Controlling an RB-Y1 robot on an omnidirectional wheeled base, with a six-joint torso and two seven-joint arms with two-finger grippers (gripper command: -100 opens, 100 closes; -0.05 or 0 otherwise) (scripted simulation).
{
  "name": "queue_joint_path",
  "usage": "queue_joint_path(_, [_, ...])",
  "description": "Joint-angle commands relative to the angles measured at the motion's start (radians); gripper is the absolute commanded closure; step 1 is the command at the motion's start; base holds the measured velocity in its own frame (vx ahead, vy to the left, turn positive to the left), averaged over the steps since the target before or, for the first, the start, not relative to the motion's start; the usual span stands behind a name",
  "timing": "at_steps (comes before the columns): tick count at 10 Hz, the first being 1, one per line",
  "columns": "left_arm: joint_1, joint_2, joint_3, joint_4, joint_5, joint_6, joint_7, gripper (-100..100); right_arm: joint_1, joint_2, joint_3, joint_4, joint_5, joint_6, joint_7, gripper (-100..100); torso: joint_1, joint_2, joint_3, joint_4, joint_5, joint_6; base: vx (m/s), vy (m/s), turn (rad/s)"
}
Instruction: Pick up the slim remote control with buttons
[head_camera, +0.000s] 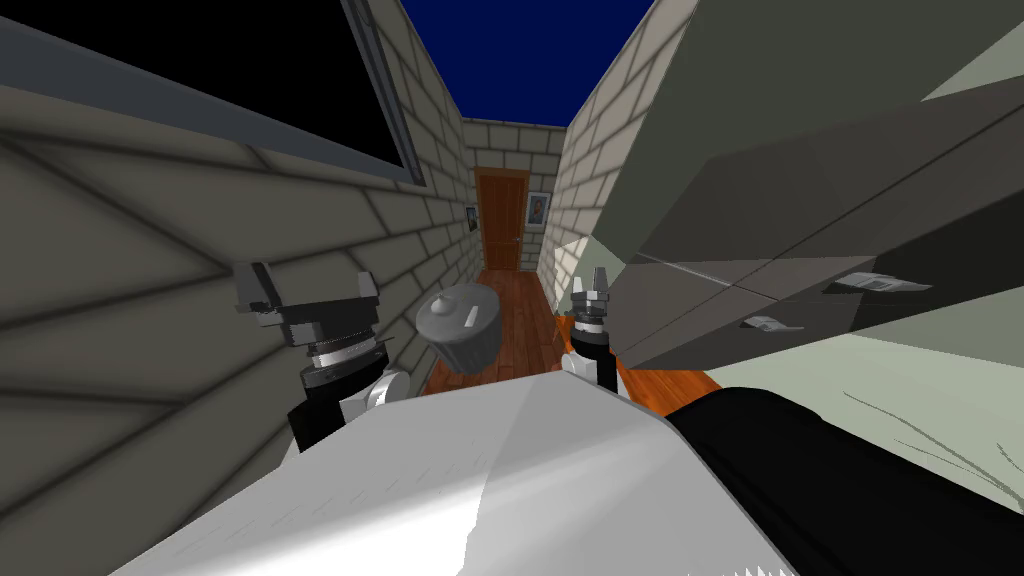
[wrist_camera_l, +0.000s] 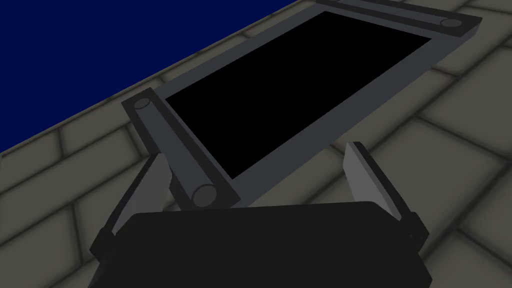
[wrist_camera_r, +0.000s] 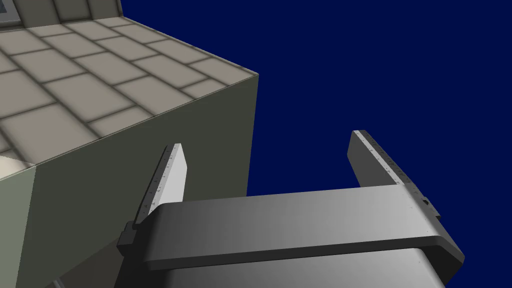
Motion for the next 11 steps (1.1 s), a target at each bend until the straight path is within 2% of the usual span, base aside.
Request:
queue_joint_path(1, [-0.002, 0.033, 0.003, 0.011, 0.011, 0.022, 0.004, -100, 0.0, 0.0, 0.0, 0.0, 0.0, 0.0, 0.0, 0, 0.0, 0.0, 0.0, 0.0, 0.0, 0.0, 0.004, -0.049, 0.029])
queue_joint_path(3, [-0.007, 0.08, 0.011, 0.036, 0.036, 0.071, 0.012, -100, 0.0, 0.0, 0.0, 0.0, 0.0, 0.0, 0.0, 0, -0.006, -0.001, -0.001, 0.0, -0.001, 0.0, 0.018, -0.132, 0.058])
queue_joint_path(5, [-0.015, 0.128, 0.022, 0.072, 0.072, 0.129, 0.024, -100, 0.0, 0.0, 0.0, 0.0, 0.0, 0.0, 0.0, 0, -0.012, -0.002, -0.001, 0.0, -0.003, 0.0, 0.047, -0.205, 0.087])
queue_joint_path(6, [-0.015, 0.128, 0.022, 0.072, 0.072, 0.145, 0.024, -100, 0.0, 0.0, 0.0, 0.0, 0.0, 0.0, 0.0, 0, -0.015, -0.004, -0.002, -0.001, -0.003, 0.0, 0.063, -0.162, 0.034])
queue_joint_path(8, [-0.024, 0.174, 0.035, 0.117, 0.118, 0.213, 0.039, -100, 0.0, 0.0, 0.0, 0.0, 0.0, 0.0, 0.0, 0, -0.01, -0.003, -0.002, -0.001, -0.002, 0.0, 0.042, -0.167, 0.085])
queue_joint_path(9, [-0.024, 0.174, 0.035, 0.117, 0.118, 0.236, 0.039, -100, 0.0, 0.0, 0.0, 0.0, 0.0, 0.0, 0.0, 0, -0.012, -0.004, -0.002, -0.001, -0.003, 0.0, 0.05, -0.148, 0.051])
queue_joint_path(10, [-0.028, 0.197, 0.042, 0.142, 0.144, 0.264, 0.048, -100, 0.0, 0.0, 0.0, 0.0, 0.0, 0.0, 0.0, 0, -0.01, -0.004, -0.002, -0.001, -0.003, 0.0, 0.057, -0.171, 0.057])
queue_joint_path(11, [-0.028, 0.197, 0.042, 0.142, 0.144, 0.288, 0.048, -100, 0.0, 0.0, 0.0, 0.0, 0.0, 0.0, 0.0, 0, -0.011, -0.005, -0.003, -0.001, -0.003, 0.0, 0.042, -0.138, 0.059])
